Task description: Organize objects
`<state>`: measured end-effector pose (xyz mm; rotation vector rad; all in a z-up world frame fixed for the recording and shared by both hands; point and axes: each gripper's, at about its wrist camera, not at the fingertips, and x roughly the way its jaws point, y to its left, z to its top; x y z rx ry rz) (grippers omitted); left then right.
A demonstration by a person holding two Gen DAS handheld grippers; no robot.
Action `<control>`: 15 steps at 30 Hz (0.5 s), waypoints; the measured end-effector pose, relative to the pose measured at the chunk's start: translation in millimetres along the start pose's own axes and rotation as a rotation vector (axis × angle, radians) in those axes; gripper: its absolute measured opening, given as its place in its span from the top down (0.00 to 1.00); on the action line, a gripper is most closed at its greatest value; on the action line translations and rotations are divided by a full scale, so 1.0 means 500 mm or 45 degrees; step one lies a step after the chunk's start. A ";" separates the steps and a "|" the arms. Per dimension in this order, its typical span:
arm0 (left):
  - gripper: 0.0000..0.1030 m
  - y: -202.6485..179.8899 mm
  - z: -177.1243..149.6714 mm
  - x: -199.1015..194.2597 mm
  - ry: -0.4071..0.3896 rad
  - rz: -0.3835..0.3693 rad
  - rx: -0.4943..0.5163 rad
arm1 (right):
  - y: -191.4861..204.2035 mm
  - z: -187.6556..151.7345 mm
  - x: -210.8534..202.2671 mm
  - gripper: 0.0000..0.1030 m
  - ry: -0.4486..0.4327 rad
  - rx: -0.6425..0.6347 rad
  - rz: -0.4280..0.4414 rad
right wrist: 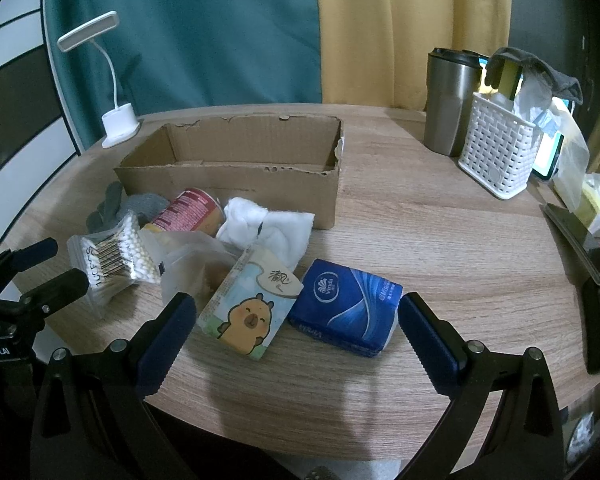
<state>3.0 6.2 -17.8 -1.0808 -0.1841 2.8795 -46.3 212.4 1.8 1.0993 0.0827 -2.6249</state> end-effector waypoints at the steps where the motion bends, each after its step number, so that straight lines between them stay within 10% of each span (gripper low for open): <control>1: 0.01 0.000 0.000 0.000 0.001 0.000 0.000 | 0.000 0.000 0.001 0.00 0.001 0.001 0.001; 15: 0.01 0.006 0.002 0.008 0.016 0.003 0.012 | 0.000 -0.002 0.008 0.00 0.006 0.014 0.017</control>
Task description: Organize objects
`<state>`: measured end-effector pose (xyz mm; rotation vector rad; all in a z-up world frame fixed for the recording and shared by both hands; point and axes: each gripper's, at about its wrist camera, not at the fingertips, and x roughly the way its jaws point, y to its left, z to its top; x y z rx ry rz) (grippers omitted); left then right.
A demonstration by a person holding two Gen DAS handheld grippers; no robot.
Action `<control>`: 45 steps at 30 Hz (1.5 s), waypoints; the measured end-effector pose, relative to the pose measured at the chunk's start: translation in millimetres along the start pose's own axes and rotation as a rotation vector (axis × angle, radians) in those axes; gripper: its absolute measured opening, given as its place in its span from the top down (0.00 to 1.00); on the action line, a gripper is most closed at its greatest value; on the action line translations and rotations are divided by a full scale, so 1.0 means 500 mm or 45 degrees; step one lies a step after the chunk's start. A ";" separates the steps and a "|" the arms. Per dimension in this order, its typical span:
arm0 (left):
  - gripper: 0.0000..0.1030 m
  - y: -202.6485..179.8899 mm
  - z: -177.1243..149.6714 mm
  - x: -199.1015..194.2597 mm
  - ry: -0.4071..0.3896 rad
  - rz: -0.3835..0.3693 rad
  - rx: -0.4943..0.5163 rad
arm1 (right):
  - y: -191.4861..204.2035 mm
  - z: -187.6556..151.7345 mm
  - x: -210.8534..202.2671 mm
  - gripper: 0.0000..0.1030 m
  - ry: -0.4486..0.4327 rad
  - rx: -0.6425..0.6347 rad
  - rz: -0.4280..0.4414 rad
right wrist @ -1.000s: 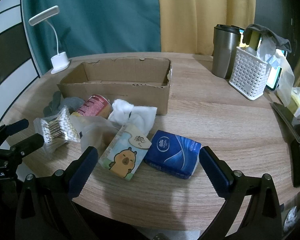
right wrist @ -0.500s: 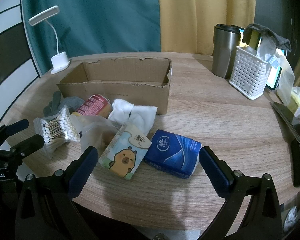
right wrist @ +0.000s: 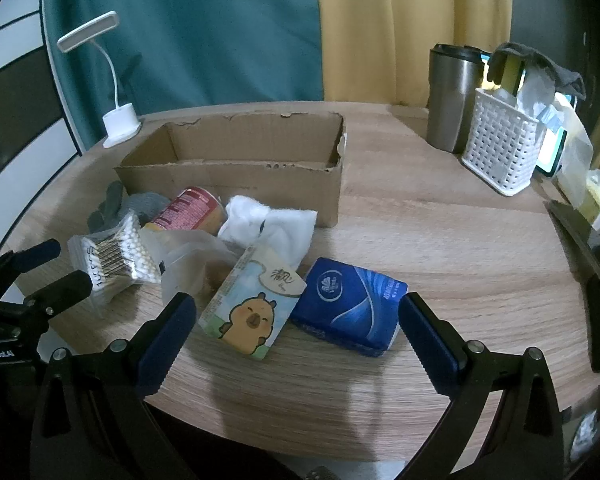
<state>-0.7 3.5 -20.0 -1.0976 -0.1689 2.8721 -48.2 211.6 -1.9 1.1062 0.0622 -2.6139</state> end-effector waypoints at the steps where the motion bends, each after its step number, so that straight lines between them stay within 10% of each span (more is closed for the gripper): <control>1: 0.01 0.001 0.000 0.002 0.002 0.003 0.001 | 0.001 0.000 0.001 0.00 0.000 0.001 0.004; 23: 0.01 -0.008 0.045 0.064 -0.044 -0.001 0.203 | -0.009 -0.008 0.069 0.01 0.094 0.058 0.056; 38: 0.02 -0.054 0.001 0.088 0.090 -0.102 0.339 | 0.006 -0.021 0.075 0.34 0.119 -0.002 0.046; 45: 0.21 -0.049 0.004 0.109 0.124 -0.085 0.336 | 0.017 -0.024 0.077 0.44 0.134 -0.041 0.056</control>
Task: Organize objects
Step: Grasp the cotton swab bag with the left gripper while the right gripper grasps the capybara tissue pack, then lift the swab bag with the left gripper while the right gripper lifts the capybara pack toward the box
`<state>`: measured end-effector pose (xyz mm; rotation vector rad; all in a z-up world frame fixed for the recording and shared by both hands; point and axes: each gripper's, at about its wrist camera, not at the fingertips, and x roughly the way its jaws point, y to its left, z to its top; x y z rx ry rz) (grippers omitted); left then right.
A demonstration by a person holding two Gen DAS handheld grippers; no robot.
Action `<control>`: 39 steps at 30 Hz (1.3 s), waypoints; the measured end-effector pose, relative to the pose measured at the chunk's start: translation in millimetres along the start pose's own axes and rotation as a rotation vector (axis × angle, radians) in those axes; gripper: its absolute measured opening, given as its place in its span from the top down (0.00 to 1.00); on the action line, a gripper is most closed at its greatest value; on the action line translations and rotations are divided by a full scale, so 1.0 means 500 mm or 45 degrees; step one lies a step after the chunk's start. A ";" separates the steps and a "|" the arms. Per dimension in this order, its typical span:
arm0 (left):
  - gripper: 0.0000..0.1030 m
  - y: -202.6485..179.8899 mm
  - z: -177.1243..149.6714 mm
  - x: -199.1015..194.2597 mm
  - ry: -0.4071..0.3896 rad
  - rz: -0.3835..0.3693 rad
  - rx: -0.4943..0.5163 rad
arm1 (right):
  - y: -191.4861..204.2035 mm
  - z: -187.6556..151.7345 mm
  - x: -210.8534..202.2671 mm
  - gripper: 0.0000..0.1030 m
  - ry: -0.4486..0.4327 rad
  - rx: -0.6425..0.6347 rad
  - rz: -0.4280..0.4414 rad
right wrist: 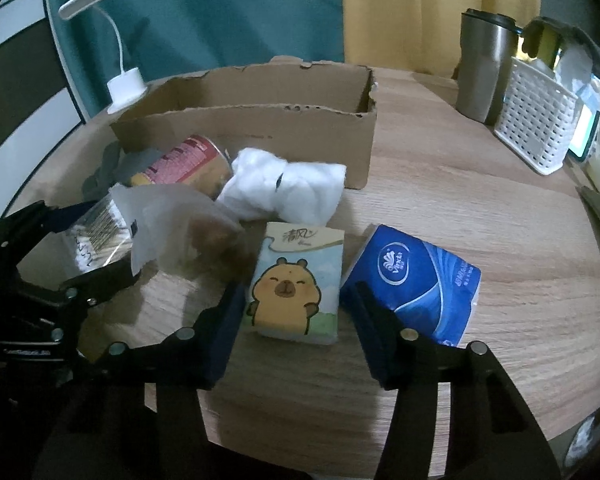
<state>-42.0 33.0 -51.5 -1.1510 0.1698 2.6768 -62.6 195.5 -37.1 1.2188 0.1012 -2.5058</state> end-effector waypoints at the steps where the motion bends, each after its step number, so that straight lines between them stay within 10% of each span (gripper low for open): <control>1: 0.30 0.000 -0.002 0.001 0.007 -0.004 0.002 | 0.000 0.000 0.001 0.44 0.000 0.000 0.002; 27: 0.60 0.031 0.022 -0.075 -0.077 -0.097 -0.147 | -0.008 0.028 -0.081 0.52 -0.152 -0.011 0.002; 39: 0.51 0.036 -0.004 -0.045 0.037 -0.076 -0.121 | -0.005 0.028 -0.078 0.52 -0.149 -0.026 0.014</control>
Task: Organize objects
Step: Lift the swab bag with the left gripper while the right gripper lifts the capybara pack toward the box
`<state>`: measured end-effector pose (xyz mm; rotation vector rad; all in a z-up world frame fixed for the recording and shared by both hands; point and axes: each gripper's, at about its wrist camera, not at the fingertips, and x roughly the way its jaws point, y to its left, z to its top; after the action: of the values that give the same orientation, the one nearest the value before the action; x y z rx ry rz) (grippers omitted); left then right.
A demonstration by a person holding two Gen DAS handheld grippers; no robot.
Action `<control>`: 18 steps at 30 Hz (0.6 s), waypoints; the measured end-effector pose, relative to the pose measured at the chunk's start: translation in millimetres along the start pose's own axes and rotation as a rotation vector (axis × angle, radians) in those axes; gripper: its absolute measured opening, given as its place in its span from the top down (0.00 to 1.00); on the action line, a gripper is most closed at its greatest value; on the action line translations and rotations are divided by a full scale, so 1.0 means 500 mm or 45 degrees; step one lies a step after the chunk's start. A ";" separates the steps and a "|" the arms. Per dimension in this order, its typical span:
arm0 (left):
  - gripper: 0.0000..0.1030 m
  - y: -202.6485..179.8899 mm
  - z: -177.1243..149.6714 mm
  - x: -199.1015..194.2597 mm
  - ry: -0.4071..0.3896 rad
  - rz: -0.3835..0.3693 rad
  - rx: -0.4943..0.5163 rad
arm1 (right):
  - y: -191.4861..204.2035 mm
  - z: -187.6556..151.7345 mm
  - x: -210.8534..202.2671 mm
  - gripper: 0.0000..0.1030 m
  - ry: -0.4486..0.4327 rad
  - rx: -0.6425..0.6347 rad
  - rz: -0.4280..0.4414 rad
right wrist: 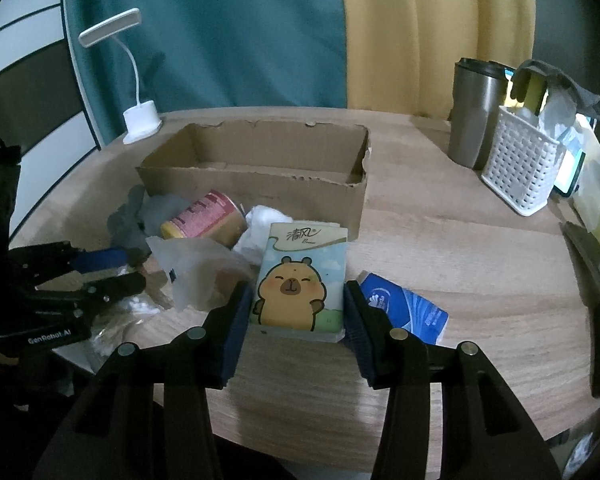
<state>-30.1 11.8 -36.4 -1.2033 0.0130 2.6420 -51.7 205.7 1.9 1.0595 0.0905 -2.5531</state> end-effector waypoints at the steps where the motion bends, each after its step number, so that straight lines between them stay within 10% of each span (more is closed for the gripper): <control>1: 0.45 -0.003 -0.003 0.000 0.009 -0.003 0.013 | -0.002 -0.001 0.000 0.52 0.001 0.004 0.001; 18: 0.25 -0.023 -0.051 0.026 0.085 0.024 0.105 | -0.003 -0.009 0.004 0.52 0.008 0.025 0.004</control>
<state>-17.1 23.2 -61.7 -1.2689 0.1436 2.5888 -50.6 207.5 -2.7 1.0741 0.0650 -2.5527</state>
